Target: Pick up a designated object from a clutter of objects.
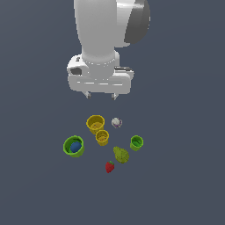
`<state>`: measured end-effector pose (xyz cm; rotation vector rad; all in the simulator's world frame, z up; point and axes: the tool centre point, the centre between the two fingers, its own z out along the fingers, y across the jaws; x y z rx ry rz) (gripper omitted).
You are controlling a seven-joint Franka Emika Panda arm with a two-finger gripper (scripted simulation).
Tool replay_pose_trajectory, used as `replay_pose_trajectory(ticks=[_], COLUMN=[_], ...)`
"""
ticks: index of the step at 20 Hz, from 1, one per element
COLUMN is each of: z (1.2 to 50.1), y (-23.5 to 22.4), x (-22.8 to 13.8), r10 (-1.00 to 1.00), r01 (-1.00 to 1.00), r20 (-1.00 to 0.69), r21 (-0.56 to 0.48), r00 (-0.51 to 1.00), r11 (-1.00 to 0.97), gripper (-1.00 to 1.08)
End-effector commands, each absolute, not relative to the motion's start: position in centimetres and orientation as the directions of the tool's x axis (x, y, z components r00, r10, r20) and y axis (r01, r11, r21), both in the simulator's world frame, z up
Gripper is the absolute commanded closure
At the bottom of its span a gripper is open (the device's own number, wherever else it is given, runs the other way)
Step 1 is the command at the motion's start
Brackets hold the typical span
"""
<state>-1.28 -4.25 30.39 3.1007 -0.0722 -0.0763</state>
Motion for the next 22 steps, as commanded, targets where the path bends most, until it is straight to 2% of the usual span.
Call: replay_pose_trajectory(ticks=[1,15,22], z=[30.4,30.5,28.8], y=[-4.3,-5.7,-5.7], x=[-1.3,-1.6,-0.8], r10=[-0.047,-0.032,-0.008], r01=[-0.046,-0.03,-0.006], r20=[-0.048,-0.054,-0.05], r21=[0.04,0.041,0.037], r00=[0.998,0.998,0.999], r11=[-0.998,-0.999,-0.999], gripper=[-0.92,-0.92,-0.92])
